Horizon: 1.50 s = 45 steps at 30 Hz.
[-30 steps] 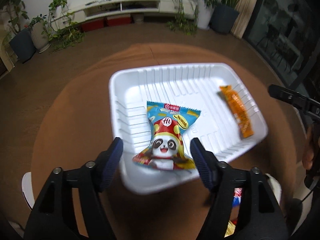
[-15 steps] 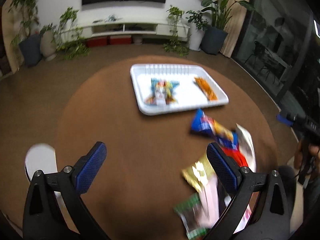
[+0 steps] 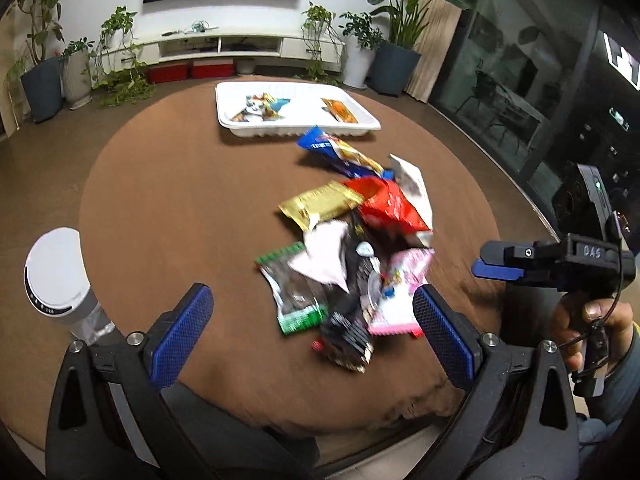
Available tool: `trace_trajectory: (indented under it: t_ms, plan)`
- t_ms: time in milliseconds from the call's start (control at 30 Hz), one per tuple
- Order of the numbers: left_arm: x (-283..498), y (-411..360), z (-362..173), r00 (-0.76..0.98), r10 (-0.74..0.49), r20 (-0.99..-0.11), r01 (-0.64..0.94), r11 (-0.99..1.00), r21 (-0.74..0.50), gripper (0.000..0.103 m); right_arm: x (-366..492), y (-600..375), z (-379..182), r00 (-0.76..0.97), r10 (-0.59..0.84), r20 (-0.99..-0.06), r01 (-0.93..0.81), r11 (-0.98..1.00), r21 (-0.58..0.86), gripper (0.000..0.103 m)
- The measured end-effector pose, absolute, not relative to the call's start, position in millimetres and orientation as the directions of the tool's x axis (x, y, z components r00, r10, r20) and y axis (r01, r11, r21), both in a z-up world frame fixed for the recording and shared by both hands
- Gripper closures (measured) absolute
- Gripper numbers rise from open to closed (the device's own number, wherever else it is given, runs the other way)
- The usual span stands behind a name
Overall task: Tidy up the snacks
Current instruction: 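Move both tools back over the snack pile, then grasp the pink bar with the left gripper while the right grasps the red-white candy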
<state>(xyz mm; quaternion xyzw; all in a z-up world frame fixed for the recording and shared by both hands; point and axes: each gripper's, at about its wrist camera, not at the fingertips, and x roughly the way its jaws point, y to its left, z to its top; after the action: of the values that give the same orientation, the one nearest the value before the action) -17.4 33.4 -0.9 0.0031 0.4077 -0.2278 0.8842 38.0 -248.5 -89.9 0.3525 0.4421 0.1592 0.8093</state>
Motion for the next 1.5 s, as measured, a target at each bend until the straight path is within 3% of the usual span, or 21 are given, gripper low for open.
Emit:
trace_trajectory:
  t_ms: [100, 233, 367, 567, 800, 967, 1267, 1433, 1500]
  plan:
    - [-26, 27, -4, 0.557, -0.406, -0.725, 0.427, 0.888, -0.170, 0.002, 38, -234, -92, 0.532, 0.607, -0.590, 0.037, 0.680, 0.732, 0.031]
    - [-24, 14, 3, 0.567, -0.402, -0.719, 0.465, 0.877, -0.123, 0.004, 37, -214, -96, 0.512, 0.513, -0.689, 0.030, 0.791, 0.611, 0.037]
    - [-15, -11, 6, 0.537, -0.414, -0.735, 0.540, 0.838, -0.077, 0.015, 34, -204, -99, 0.506, 0.406, -0.761, 0.017, 0.877, 0.480, 0.041]
    - [-4, -57, 5, 0.456, -0.377, -0.806, 0.652, 0.758, 0.015, 0.025, 30, -205, -101, 0.510, 0.357, -0.783, -0.028, 0.916, 0.399, 0.045]
    - [17, -94, -16, 0.375, -0.294, -0.879, 0.711, 0.700, 0.069, 0.045, 29, -205, -105, 0.505, 0.355, -0.787, -0.030, 0.918, 0.395, 0.049]
    - [25, -102, -26, 0.343, -0.252, -0.905, 0.731, 0.677, 0.088, 0.051, 26, -210, -105, 0.507, 0.360, -0.783, -0.023, 0.914, 0.405, 0.049]
    - [35, -115, -37, 0.310, -0.193, -0.931, 0.772, 0.622, 0.128, 0.052, 24, -209, -106, 0.498, 0.359, -0.789, -0.033, 0.917, 0.397, 0.049]
    - [37, -120, -39, 0.285, -0.187, -0.940, 0.802, 0.584, 0.127, 0.060, 25, -202, -105, 0.495, 0.370, -0.786, -0.050, 0.915, 0.400, 0.049]
    - [38, -121, -39, 0.270, -0.180, -0.946, 0.815, 0.565, 0.125, 0.068, 26, -197, -107, 0.488, 0.374, -0.788, -0.062, 0.916, 0.396, 0.049]
